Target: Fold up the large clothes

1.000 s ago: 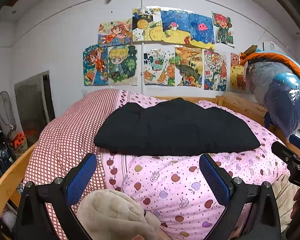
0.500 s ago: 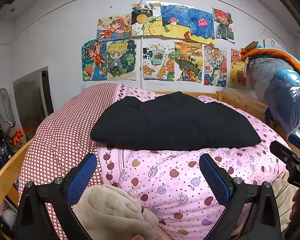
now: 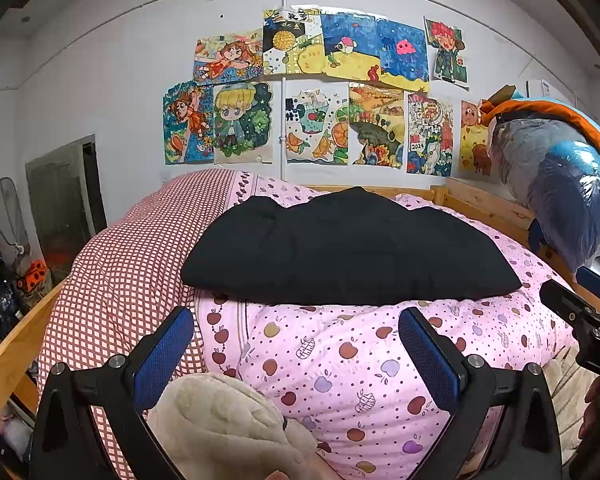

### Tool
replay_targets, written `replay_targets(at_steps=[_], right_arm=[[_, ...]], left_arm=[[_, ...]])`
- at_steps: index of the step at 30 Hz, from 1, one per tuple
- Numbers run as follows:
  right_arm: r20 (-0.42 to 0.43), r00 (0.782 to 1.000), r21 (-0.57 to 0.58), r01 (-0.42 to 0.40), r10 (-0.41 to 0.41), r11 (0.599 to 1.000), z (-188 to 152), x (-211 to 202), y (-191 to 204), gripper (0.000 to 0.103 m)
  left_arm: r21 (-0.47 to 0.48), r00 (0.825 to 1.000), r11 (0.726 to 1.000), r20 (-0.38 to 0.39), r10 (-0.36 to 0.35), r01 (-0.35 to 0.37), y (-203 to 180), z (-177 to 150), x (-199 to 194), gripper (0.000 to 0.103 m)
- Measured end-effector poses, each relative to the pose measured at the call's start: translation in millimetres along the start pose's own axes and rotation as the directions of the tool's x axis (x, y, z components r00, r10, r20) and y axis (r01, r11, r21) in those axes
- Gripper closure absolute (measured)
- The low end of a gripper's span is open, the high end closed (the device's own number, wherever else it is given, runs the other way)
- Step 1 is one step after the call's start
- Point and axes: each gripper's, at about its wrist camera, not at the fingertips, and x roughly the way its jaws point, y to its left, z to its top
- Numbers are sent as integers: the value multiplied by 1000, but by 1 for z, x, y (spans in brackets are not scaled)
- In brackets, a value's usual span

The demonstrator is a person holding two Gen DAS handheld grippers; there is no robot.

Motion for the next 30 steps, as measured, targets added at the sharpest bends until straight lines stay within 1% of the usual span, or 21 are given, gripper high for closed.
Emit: replay_targets(at_steps=[30], right_arm=[[5, 1000, 1, -1, 1, 1000, 5, -2, -2, 2]], left_arm=[[9, 1000, 1000, 1, 6, -6, 1, 0, -2, 0]])
